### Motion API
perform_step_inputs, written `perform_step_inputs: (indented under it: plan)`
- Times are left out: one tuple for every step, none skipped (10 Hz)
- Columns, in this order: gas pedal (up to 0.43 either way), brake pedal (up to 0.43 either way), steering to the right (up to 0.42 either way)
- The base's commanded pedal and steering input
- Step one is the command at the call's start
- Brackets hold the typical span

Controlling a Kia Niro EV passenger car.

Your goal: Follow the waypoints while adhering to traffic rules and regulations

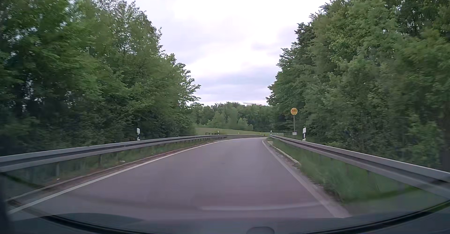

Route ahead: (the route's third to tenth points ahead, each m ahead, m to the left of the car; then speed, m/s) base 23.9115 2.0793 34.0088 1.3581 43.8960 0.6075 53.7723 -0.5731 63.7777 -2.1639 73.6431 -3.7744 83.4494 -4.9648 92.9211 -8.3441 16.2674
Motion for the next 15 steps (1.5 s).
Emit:
perform_step_inputs:
  plan:
    - [0.209,0.000,0.008]
    - [0.197,0.000,0.008]
    - [0.189,0.000,0.008]
    - [0.177,0.000,0.008]
    - [0.177,0.000,0.008]
    - [0.169,0.000,0.009]
    - [0.169,0.000,0.010]
    - [0.169,0.000,0.010]
    - [0.169,0.000,0.011]
    - [0.169,0.000,0.011]
    - [0.169,0.000,0.011]
    - [0.169,0.000,0.011]
    - [0.157,0.000,0.011]
    - [0.157,0.000,0.011]
    - [0.157,0.000,0.012]
